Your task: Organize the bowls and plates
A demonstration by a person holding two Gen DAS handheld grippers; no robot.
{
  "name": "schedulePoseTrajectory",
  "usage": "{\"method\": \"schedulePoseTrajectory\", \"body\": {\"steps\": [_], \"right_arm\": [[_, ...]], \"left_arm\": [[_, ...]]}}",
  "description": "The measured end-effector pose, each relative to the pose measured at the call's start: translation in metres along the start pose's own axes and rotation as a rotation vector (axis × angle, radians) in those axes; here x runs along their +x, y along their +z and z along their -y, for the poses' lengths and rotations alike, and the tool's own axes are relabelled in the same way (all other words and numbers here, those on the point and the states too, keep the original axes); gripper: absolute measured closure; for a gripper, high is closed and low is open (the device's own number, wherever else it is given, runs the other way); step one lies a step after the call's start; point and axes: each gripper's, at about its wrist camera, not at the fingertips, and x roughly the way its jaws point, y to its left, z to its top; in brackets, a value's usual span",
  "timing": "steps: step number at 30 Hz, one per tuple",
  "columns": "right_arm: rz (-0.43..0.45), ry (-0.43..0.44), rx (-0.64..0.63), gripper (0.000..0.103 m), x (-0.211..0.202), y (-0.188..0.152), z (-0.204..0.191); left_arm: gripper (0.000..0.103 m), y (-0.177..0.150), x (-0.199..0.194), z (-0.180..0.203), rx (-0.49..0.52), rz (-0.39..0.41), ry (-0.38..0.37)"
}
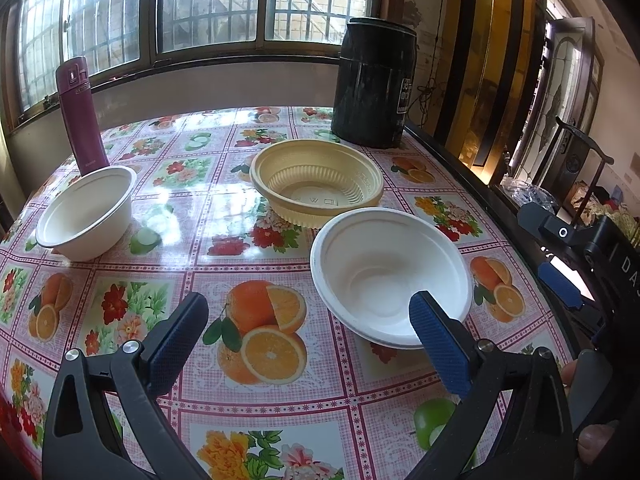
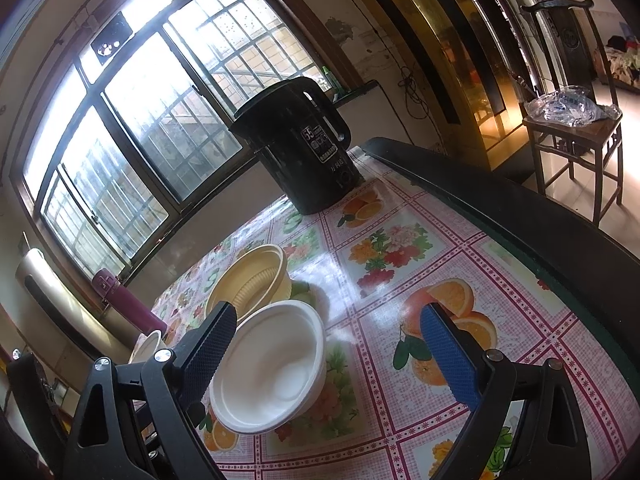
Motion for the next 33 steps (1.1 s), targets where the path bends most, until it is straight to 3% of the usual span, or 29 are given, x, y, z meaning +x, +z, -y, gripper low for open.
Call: {"method": "schedulePoseTrajectory", "body": {"steps": [33], "right_arm": [[0.016,0.014,-0.017,0.008,-0.0042,0.0036,-0.0054]], "left_arm": [[0.002,-0.0021,-0.0027,0.0088,0.028,0.012,-0.004]]}}
